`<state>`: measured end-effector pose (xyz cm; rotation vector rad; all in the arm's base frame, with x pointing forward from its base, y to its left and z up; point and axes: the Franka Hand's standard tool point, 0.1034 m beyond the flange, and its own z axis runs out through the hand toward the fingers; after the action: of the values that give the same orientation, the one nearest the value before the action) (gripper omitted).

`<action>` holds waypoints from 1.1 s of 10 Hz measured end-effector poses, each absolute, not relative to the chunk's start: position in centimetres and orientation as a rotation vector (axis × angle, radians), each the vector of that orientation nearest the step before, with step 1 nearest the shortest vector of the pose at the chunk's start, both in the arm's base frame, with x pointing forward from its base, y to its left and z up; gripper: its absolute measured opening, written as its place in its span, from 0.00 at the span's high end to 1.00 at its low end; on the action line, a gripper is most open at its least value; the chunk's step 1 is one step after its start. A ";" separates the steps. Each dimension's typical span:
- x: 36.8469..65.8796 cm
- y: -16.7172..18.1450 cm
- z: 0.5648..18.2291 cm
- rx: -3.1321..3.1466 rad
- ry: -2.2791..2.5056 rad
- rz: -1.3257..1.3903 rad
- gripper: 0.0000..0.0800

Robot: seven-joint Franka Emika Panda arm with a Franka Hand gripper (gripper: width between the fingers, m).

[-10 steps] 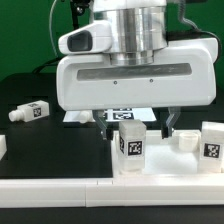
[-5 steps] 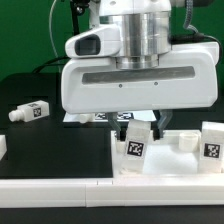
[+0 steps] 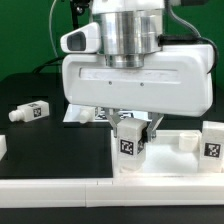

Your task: Assemble square table

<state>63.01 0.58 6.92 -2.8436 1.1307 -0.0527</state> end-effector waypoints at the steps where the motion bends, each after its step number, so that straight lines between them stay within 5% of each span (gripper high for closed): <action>1: 62.9 1.0 6.7 -2.725 1.380 -0.037 0.64; 6: 63.3 1.2 6.7 -2.321 1.924 -0.021 0.64; 7: 63.2 1.3 6.6 -2.355 1.890 -0.024 0.57; 8: 63.0 1.5 6.5 -2.471 1.763 -0.027 0.34; 11: 63.0 2.3 6.7 -2.932 0.946 -0.031 0.22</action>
Offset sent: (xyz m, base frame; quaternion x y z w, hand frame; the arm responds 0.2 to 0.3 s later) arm 0.0230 0.0121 0.0086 0.0730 -0.0351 0.3313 0.9400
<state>63.03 2.27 6.66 -2.9318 0.9463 -0.0307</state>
